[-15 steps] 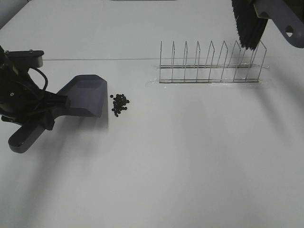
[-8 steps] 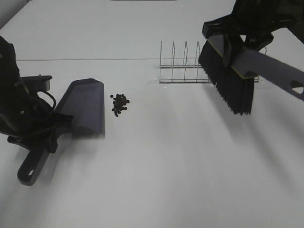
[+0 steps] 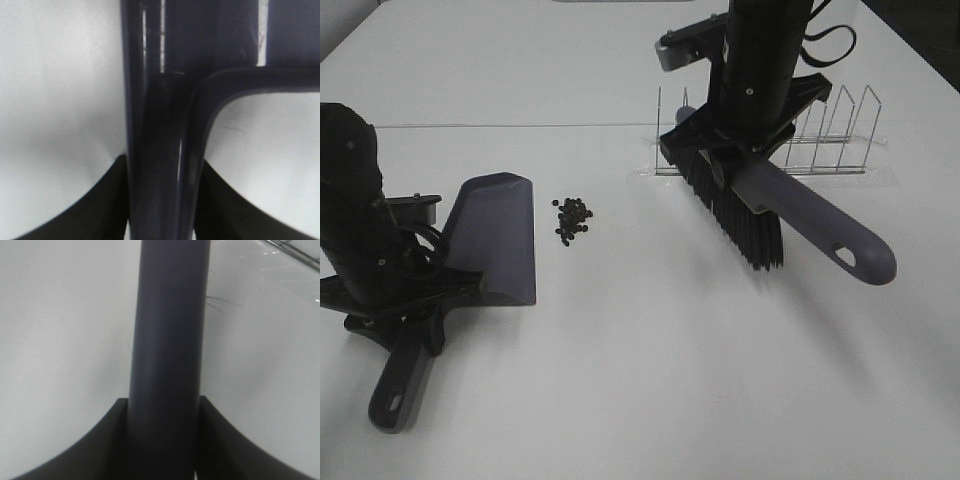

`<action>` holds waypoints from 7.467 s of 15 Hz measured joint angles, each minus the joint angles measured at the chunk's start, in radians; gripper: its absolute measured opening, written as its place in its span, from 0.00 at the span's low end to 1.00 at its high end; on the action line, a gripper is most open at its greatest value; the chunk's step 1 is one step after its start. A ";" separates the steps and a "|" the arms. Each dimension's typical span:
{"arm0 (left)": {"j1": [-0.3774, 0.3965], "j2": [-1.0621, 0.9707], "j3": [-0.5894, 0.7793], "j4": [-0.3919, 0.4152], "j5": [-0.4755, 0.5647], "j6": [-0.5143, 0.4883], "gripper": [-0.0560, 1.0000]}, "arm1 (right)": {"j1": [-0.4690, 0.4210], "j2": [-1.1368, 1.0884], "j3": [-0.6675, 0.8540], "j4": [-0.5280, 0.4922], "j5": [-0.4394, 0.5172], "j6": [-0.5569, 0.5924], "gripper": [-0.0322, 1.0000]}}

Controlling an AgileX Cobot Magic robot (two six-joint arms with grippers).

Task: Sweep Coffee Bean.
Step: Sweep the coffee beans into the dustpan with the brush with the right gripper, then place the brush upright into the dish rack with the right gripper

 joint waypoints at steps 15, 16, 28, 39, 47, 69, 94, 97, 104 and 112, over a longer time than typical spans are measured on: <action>0.000 0.000 0.000 -0.001 0.001 0.022 0.38 | 0.203 0.389 -0.478 0.078 0.093 -0.240 0.40; 0.000 0.000 0.000 -0.001 0.001 0.022 0.38 | 0.210 0.403 -0.517 0.126 0.104 -0.261 0.40; 0.000 0.000 0.000 -0.001 0.001 0.022 0.38 | 0.218 0.393 -0.860 0.093 0.223 -0.182 0.40; 0.000 0.000 0.000 -0.002 0.001 0.022 0.38 | -0.040 0.215 -0.767 0.172 0.227 -0.129 0.40; 0.000 0.000 0.000 -0.002 -0.001 0.022 0.38 | 0.127 0.304 -0.497 0.179 0.156 -0.072 0.40; 0.000 0.000 0.000 -0.002 -0.001 0.022 0.38 | 0.201 0.151 -0.494 -0.023 0.089 -0.023 0.40; 0.000 0.000 0.000 -0.008 -0.013 0.022 0.38 | -0.315 -0.093 0.142 0.090 -0.023 -0.026 0.40; 0.000 0.000 0.000 -0.008 -0.015 0.024 0.38 | -0.315 -0.007 0.056 0.062 -0.021 -0.023 0.40; 0.000 0.000 0.000 -0.008 -0.015 0.025 0.38 | -0.315 0.070 -0.068 0.018 -0.005 0.000 0.40; 0.000 0.000 0.000 -0.008 -0.017 0.028 0.38 | -0.343 0.166 -0.210 0.021 0.002 -0.013 0.40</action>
